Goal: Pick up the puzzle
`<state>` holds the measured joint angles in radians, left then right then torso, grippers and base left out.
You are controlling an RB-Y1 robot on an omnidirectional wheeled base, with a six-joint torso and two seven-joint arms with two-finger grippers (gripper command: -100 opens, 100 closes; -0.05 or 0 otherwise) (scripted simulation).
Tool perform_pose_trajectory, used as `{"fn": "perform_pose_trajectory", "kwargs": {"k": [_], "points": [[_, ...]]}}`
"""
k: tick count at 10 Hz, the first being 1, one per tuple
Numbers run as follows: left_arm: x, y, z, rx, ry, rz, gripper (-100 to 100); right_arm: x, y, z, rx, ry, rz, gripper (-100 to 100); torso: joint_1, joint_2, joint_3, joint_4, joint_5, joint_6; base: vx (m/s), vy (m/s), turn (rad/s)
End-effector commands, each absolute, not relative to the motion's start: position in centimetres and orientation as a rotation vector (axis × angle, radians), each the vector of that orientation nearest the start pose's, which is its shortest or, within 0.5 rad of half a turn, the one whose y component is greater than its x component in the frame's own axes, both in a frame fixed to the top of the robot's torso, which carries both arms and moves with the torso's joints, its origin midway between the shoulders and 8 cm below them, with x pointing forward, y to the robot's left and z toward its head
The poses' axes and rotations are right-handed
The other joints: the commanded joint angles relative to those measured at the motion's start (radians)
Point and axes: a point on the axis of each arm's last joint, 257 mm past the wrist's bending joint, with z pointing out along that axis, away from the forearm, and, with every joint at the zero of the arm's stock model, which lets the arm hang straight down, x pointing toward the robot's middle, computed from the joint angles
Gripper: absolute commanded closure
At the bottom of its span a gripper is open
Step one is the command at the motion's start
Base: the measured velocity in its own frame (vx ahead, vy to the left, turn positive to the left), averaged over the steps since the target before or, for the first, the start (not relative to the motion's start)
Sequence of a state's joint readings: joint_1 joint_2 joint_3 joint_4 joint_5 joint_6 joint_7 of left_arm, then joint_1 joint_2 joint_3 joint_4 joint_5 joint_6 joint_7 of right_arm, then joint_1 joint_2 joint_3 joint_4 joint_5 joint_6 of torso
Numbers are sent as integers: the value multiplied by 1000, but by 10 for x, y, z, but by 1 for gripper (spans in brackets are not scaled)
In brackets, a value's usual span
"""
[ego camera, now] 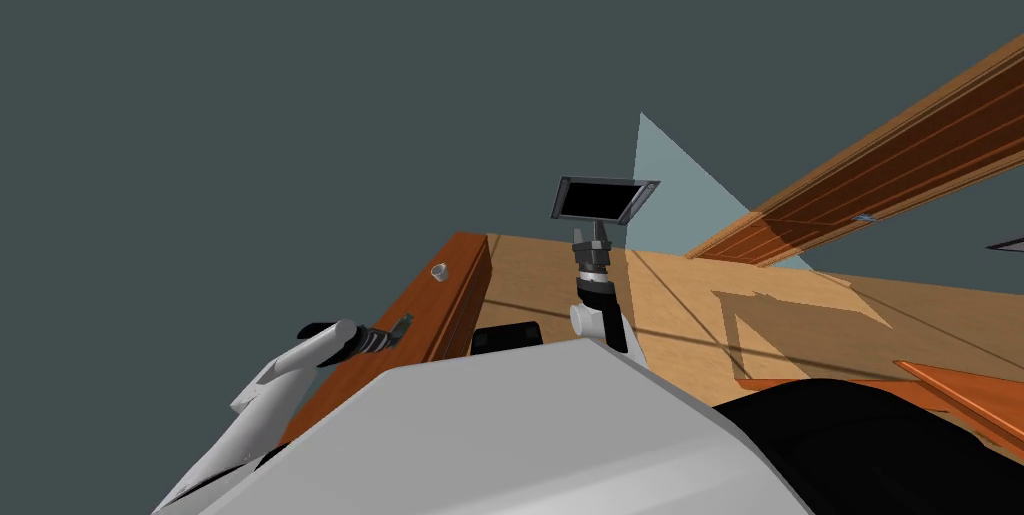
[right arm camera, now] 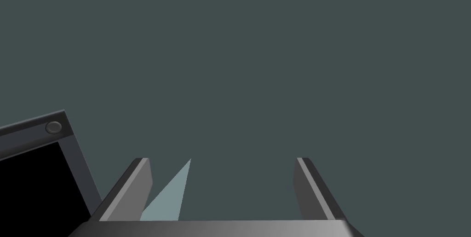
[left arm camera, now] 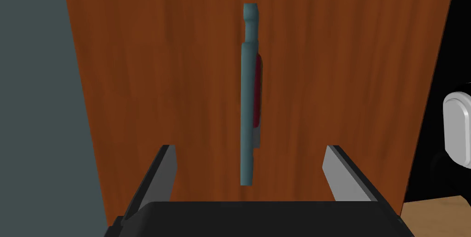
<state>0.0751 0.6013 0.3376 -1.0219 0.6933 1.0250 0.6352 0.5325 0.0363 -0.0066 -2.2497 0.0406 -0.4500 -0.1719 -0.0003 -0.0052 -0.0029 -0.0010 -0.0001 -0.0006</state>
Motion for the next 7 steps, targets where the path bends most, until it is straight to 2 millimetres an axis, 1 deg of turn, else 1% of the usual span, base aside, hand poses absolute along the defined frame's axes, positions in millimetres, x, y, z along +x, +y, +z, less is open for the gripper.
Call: {"fn": "perform_pose_trajectory", "kwargs": {"k": [1,4,5,6,7], "points": [[225,556,-503,-3037,406,-222,-100,354,-288,-10,818,624,1388,0,0,0,0,0,0,0,88,5,-101],[203,557,-503,-3096,371,-127,-100,354,-288,-10,818,624,1388,0,0,0,0,0,0,0,71,7,-70],[198,557,-503,-3106,364,-108,-100,354,-288,-10,818,624,1388,0,0,1,0,0,0,0,61,4,-42],[201,556,-505,-3097,371,-123,-100,354,-288,-10,818,624,1388,0,0,1,0,0,0,0,27,1,-4],[200,556,-505,-3100,369,-119,0,354,-288,-10,818,624,1388,0,0,3,1,0,0,0,5,0,0]]}}
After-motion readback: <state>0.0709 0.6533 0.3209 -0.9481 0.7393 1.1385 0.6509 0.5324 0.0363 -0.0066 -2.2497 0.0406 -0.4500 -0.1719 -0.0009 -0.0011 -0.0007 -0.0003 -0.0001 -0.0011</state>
